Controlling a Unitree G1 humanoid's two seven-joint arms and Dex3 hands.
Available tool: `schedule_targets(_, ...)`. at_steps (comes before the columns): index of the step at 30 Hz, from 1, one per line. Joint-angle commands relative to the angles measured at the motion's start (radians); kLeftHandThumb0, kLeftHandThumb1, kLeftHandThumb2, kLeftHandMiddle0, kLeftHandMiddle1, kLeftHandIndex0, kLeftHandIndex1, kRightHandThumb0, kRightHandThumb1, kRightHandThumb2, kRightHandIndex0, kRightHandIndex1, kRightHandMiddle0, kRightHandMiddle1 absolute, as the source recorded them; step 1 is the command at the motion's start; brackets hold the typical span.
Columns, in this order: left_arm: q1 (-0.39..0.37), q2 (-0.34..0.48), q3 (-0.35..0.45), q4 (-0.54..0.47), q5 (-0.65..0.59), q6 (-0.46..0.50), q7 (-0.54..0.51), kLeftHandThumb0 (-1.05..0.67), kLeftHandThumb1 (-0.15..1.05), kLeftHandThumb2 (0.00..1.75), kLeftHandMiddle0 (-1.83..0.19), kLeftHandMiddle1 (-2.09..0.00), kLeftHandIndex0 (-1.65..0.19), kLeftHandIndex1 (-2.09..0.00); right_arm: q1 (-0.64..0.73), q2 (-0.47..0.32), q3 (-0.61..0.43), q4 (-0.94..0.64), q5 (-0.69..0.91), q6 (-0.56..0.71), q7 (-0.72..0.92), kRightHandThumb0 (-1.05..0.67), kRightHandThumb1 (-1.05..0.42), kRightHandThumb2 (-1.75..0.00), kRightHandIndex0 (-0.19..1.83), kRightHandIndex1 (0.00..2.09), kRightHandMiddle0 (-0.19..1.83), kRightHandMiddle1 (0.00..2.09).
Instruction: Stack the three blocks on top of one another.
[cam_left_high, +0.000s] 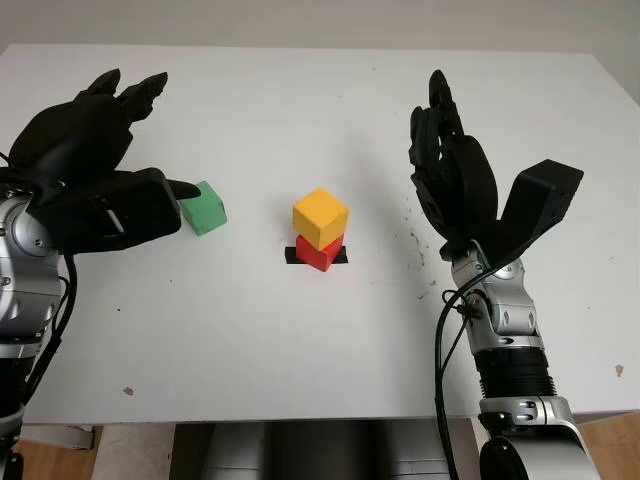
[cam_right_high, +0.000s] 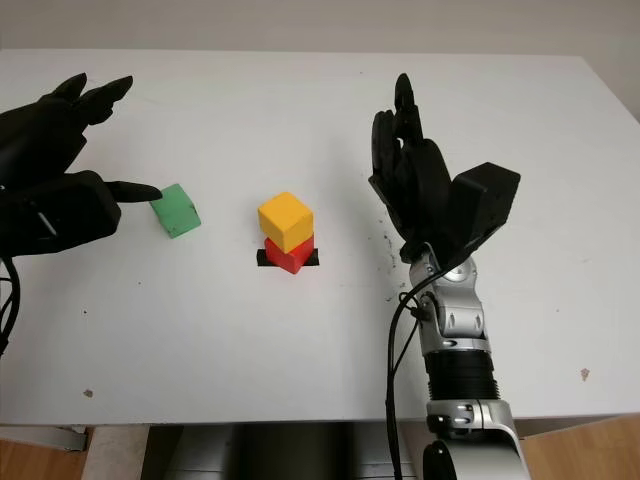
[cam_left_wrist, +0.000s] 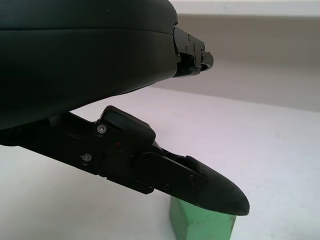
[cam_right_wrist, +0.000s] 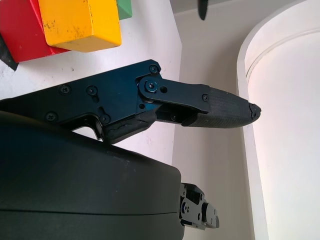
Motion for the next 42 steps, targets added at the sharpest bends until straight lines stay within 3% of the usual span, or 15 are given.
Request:
schedule_targets(1, 0.004, -0.001, -0.020, 0.001, 0.015, 0.018, -0.004, -0.97, 1.02, 0.06, 0.14, -0.04, -0.06, -0.05, -0.016, -0.006, -0.004, 0.004, -0.001, -0.001, -0.003, -0.76, -1.05, -0.58, -0.19, 0.00, -0.19, 0.00)
schedule_targets(7, 0.021, -0.025, -0.088, 0.007, 0.048, 0.055, -0.025, -1.00, 1.04, 0.07, 0.14, -0.05, -0.10, -0.07, -0.015, -0.005, -0.006, 0.010, 0.002, -0.016, 0.004, -0.76, -1.05, -0.58, -0.19, 0.00, -0.19, 0.00)
schedule_targets(21, 0.047, -0.075, -0.157, 0.038, 0.068, 0.097, -0.016, -1.02, 1.05, 0.11, 0.09, -0.07, -0.14, -0.08, -0.006, -0.012, -0.006, 0.004, -0.008, -0.020, 0.002, -0.74, -1.05, -0.58, -0.19, 0.00, -0.19, 0.00)
schedule_targets(36, 0.026, -0.143, -0.215, 0.141, 0.238, 0.169, 0.164, -0.88, 1.05, 0.10, 0.04, -0.06, -0.19, -0.10, -0.005, -0.014, -0.014, 0.014, 0.000, -0.030, 0.019, -0.73, -1.05, -0.59, -0.19, 0.00, -0.19, 0.00)
schedule_targets(42, 0.016, -0.150, -0.219, 0.174, 0.252, 0.148, 0.207, -0.83, 1.05, 0.12, 0.00, -0.07, -0.28, -0.17, -0.002, -0.017, -0.015, 0.008, -0.003, -0.025, 0.021, -0.73, -1.05, -0.59, -0.19, 0.00, -0.19, 0.00)
